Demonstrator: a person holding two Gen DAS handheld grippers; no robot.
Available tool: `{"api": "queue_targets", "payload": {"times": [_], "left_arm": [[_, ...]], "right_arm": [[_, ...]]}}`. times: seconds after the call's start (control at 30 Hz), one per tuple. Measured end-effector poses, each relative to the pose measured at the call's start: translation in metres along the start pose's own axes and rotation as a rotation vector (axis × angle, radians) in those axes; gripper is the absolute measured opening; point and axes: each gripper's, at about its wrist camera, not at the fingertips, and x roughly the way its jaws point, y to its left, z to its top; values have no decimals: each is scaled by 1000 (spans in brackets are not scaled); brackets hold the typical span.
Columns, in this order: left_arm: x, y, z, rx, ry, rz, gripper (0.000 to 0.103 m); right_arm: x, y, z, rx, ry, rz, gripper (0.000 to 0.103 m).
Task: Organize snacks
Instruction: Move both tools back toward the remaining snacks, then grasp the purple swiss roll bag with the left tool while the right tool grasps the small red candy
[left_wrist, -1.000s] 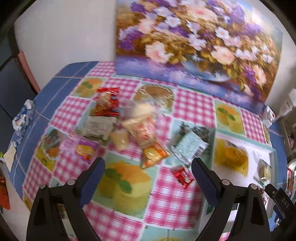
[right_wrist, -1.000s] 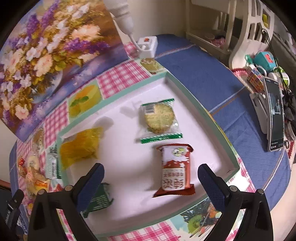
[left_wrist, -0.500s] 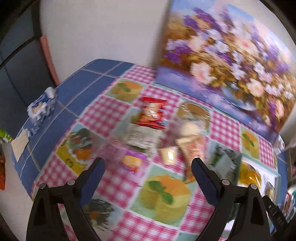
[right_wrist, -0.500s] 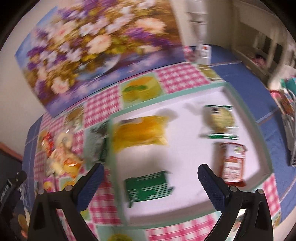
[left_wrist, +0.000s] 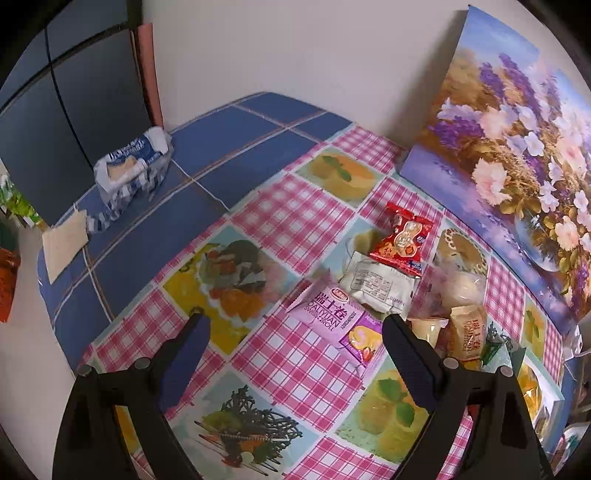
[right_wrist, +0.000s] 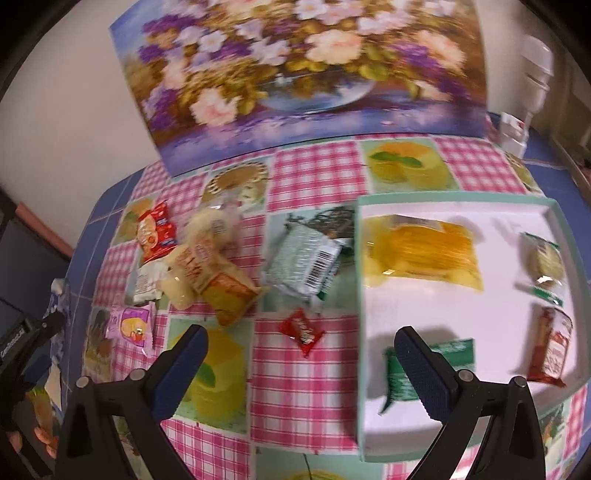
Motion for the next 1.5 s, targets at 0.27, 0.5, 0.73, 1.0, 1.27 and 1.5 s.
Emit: {"api": "queue_targets", "payload": {"times": [0.27,0.5,0.73,1.0,1.27,1.5], "left_arm": [[47,-19,-3,16,127,-58,94],[83,-22,-3,-37,189,-81,94],[98,-20,5,-76,187,-90,94],[118,-27,5,-62,226,-79,94],[115,-36,3,-14,232,-98,70],[111,-53,-4,58,233,-88,54]], "right_arm": [[29,11,2,-40,39,16,94],[54,11,1,-47,96,24,84],[71,13,1,-56,130,39,77],[79,12,2,-48,144,48,75],[77,12,0,-55,149,58,61],[78,15,-1,-97,140,12,45]]}}
